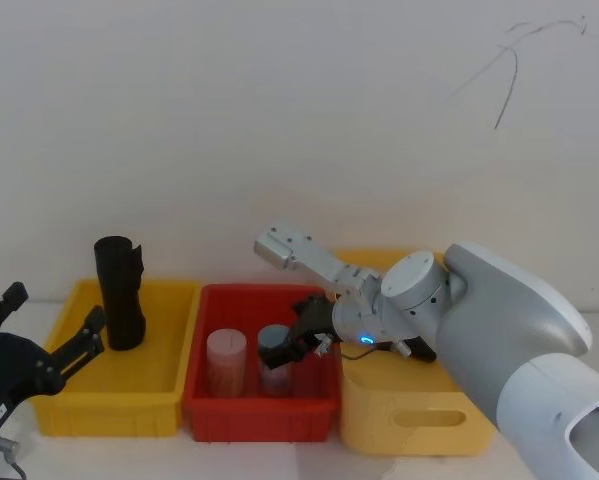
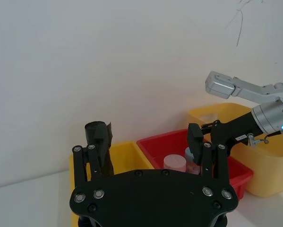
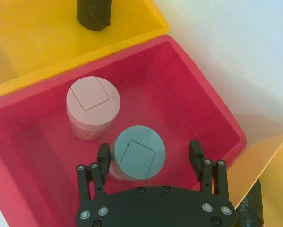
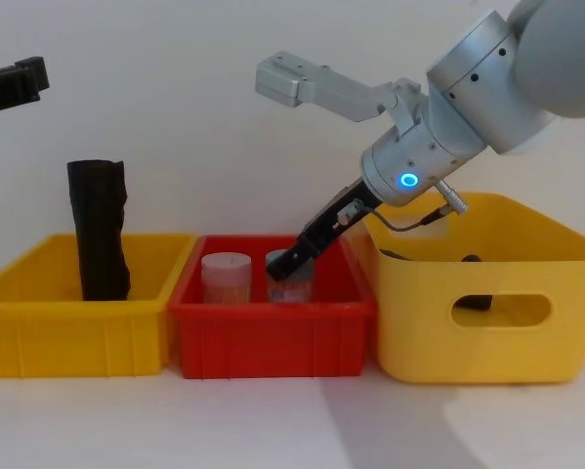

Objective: Pick up the garbage bag with the one hand and transfer it to the other hand.

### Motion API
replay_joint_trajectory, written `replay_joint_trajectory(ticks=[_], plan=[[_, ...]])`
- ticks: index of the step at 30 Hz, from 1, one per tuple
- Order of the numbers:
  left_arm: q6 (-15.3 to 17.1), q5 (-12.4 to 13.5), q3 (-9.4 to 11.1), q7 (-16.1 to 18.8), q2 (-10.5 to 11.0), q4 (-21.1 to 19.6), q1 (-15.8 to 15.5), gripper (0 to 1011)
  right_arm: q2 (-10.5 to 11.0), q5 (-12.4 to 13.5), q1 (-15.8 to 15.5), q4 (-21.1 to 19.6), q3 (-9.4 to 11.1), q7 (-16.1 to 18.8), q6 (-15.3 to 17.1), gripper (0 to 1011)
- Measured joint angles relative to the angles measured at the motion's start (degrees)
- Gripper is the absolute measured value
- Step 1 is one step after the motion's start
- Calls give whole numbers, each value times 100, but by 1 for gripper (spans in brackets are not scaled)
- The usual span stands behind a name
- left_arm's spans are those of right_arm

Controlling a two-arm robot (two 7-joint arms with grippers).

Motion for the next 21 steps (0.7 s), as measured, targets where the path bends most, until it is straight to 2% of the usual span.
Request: replay_joint_trajectory(ticks=[3,7,10,13,14,19,20,21], plan=[[0,0,0,0,0,0,0,1001,14,-3,-15,-55,4,0,21,1004],[0,0,0,0,0,0,0,1001,104,-5,-163,-376,29,18,156,1004],[0,0,0,0,0,0,0,1001,243,25,-388,-872,89,47,390,1004],[0,0,0,0,0,0,0,1002,333,70,-539,-1204,141,68,560,1004],[0,0,0,0,0,0,0,1001,408,104,-659,-1480,188,82,664,1004],[0,0,0,0,0,0,0,1001,600,235,-978,-2229,328,121,1034,1004],[0,0,-1,0,0,0,0,1001,678,281,-1112,-2541,394,133,1159,1004],[0,0,-1,0,0,0,0,1001,678,281,-1112,-2541,394,133,1159,1004]])
